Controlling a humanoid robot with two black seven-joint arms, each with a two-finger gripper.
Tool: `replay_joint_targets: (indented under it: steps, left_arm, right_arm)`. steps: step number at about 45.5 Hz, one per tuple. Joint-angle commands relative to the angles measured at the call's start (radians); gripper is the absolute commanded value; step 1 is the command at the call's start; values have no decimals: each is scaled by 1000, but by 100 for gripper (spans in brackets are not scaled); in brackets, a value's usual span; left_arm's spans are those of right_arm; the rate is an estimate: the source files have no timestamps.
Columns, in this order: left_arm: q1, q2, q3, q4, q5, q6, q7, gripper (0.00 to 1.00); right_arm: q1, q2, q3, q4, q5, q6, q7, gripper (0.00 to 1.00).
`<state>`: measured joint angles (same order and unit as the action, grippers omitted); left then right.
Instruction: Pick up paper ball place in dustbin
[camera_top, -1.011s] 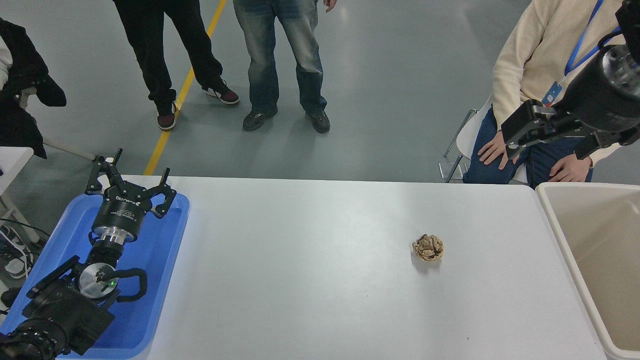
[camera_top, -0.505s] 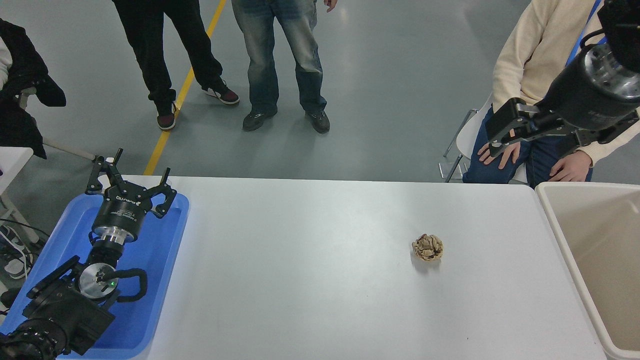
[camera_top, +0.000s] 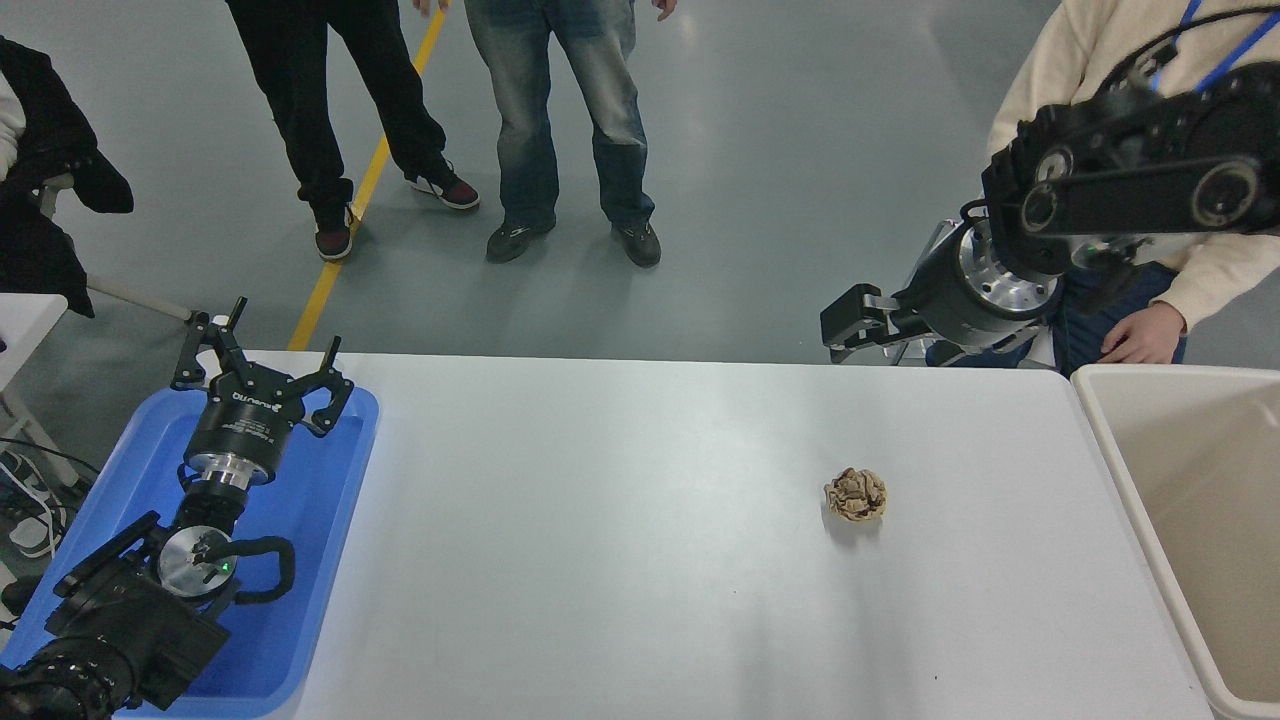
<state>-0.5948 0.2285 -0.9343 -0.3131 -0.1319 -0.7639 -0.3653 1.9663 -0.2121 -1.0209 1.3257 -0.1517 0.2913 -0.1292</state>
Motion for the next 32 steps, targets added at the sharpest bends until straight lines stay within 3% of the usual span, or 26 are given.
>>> replay_joint_targets:
  steps: [1, 17, 32]
  left_arm:
    - [1, 0, 0, 0, 1, 0, 0, 100]
    - [1, 0, 0, 0, 0, 0, -1, 100]
    - [1, 0, 0, 0, 0, 0, 0, 100]
  right_arm:
    - [-256, 140, 22, -177, -86, -101, -7, 100]
    - [-546, 212, 19, -445, -89, -124, -9, 100]
    - [-632, 212, 5, -479, -91, -310, -7, 98]
